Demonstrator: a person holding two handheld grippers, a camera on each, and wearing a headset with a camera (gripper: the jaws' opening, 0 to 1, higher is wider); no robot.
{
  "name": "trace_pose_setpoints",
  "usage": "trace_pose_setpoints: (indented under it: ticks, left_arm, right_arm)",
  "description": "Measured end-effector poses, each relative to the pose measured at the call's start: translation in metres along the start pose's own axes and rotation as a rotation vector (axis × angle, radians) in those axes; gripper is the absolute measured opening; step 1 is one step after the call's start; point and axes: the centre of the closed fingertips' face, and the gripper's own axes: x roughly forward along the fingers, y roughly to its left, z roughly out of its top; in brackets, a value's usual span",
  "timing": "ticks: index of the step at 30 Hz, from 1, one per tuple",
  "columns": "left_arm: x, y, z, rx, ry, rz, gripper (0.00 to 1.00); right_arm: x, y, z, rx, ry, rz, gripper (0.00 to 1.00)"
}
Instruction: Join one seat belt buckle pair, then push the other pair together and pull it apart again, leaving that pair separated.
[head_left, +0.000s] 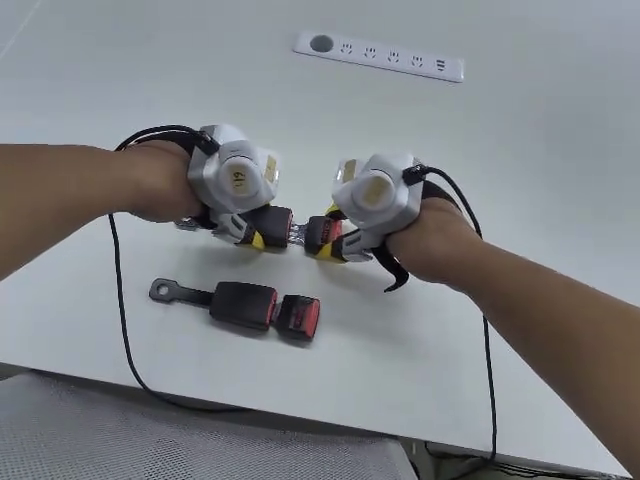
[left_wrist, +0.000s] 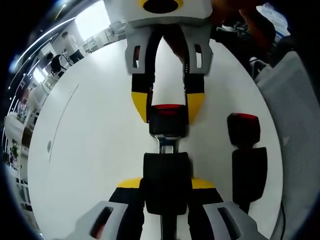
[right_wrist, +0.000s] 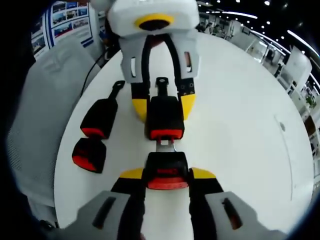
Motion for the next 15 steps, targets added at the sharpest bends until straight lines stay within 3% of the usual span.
trace_pose_setpoints:
  ticks: [15]
  left_arm:
    - [-0.0003,-0.0003,0.0001,-0.008,-0.017,-0.010,0.33]
  right_arm:
    - [0.0015,0.0040,0.0089,0.000,-0.005,0.014,0.31]
